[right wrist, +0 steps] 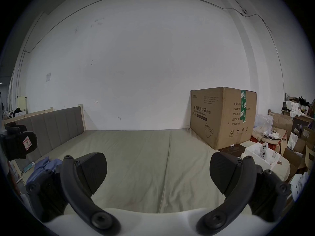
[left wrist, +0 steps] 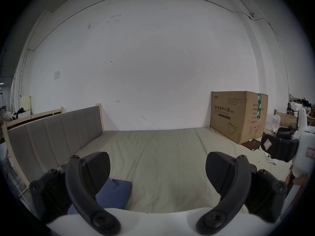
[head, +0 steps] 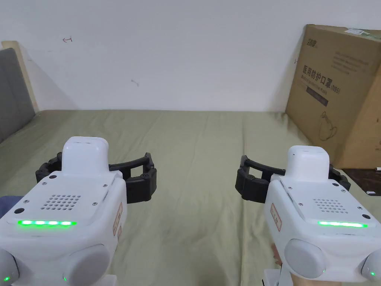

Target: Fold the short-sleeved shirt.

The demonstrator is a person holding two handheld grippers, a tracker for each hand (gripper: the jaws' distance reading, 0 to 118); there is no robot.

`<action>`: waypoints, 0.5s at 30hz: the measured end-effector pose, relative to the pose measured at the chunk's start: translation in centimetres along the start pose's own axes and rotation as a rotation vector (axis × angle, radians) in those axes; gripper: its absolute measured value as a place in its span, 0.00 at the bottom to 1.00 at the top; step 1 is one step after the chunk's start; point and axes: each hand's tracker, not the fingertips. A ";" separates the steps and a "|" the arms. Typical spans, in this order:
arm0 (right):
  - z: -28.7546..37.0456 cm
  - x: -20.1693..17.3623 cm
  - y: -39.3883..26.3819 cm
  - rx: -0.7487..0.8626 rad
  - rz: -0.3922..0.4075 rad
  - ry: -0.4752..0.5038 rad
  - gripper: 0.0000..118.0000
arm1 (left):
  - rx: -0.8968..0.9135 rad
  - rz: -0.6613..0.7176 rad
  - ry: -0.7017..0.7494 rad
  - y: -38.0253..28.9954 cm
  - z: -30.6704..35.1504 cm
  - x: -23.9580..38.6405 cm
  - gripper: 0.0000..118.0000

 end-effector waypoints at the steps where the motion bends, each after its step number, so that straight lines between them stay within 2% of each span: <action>1: 0.0 0.0 0.0 0.001 0.001 0.003 1.00 | 0.003 0.000 0.002 0.0 0.0 0.0 0.96; 3: 0.1 -0.1 0.1 -0.003 0.005 0.008 0.99 | 0.000 0.001 -0.009 0.0 0.0 -0.1 0.95; 5: 0.1 -0.2 0.0 -0.001 0.013 0.008 0.99 | -0.012 0.012 -0.026 0.1 0.0 -0.1 0.87; 6: 0.1 -0.3 0.0 -0.002 0.014 0.009 0.98 | -0.010 0.019 -0.039 0.1 0.1 -0.1 0.77; 7: 0.1 -0.3 0.0 -0.004 0.012 0.017 0.88 | -0.011 0.024 -0.053 0.1 0.1 -0.2 0.54; 8: 0.4 -0.3 -0.1 0.008 0.006 0.020 0.69 | -0.009 0.027 -0.059 0.1 0.1 -0.2 0.34; 9: 0.6 -0.5 -0.1 0.024 0.005 0.009 0.30 | -0.011 0.025 -0.055 0.0 0.0 -0.1 0.17; 10: 0.7 -0.7 -0.1 0.034 0.012 -0.032 0.00 | -0.013 0.016 -0.043 -0.1 -0.2 0.1 0.06; 11: 0.6 -0.8 -0.2 0.037 0.031 -0.094 0.00 | -0.012 -0.002 -0.016 -0.3 -0.4 0.2 0.05; 13: 0.7 -0.3 0.0 0.032 0.020 -0.036 0.00 | -0.006 -0.005 -0.041 -0.5 -0.3 0.2 0.00; 15: 0.4 -0.2 0.0 0.019 0.018 -0.024 0.00 | -0.003 0.009 -0.073 -0.6 -0.2 0.2 0.00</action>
